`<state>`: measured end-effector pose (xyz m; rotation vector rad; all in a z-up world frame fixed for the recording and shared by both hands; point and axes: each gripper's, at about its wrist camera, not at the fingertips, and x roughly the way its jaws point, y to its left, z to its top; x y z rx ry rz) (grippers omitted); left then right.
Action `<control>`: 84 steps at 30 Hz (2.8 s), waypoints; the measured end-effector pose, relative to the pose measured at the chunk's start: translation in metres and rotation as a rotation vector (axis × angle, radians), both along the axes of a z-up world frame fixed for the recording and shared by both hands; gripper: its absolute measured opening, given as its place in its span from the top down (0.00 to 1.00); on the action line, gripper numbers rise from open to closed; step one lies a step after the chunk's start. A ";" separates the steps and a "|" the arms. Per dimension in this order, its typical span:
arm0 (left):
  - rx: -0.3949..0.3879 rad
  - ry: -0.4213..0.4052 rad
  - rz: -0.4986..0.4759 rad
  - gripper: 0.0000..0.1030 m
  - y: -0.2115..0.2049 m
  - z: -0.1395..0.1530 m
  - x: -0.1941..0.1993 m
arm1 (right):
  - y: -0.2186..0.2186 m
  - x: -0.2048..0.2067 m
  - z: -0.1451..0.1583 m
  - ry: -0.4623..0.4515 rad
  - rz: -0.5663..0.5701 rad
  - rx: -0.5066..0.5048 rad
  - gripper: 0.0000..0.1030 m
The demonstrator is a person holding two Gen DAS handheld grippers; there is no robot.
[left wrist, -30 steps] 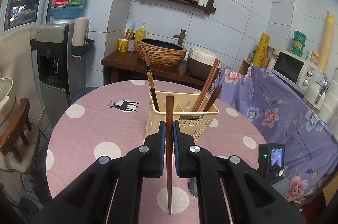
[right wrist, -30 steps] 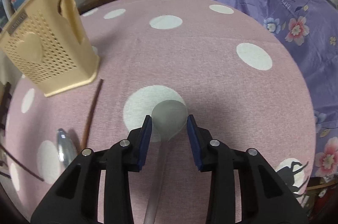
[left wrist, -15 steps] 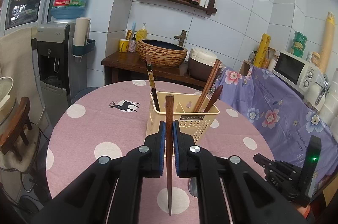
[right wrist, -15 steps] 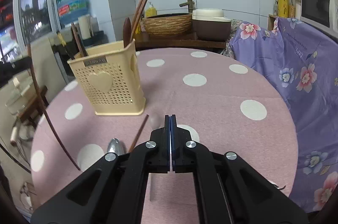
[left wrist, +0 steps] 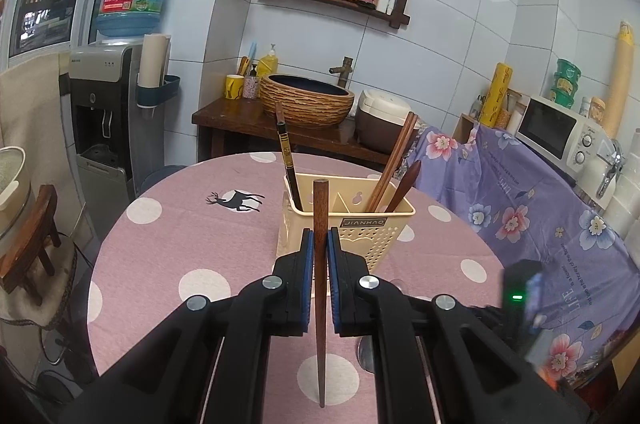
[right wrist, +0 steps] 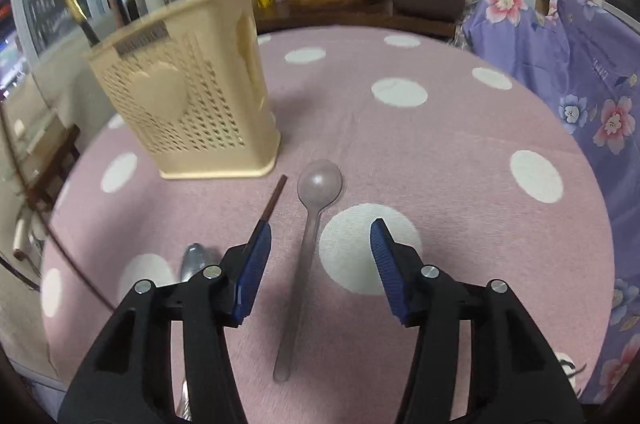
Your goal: Organize utensils
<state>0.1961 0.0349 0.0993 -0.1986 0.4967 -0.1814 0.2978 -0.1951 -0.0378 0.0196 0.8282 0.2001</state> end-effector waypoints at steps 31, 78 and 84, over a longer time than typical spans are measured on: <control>0.003 -0.006 -0.002 0.92 -0.004 0.000 -0.002 | 0.002 -0.015 0.046 -0.140 -0.003 0.040 0.66; 0.005 -0.011 -0.012 0.92 -0.008 0.002 -0.008 | -0.021 -0.032 0.035 -0.109 -0.030 0.145 0.97; -0.006 -0.018 -0.002 0.92 -0.004 0.004 -0.008 | -0.009 -0.061 0.081 -0.290 0.027 -0.020 0.97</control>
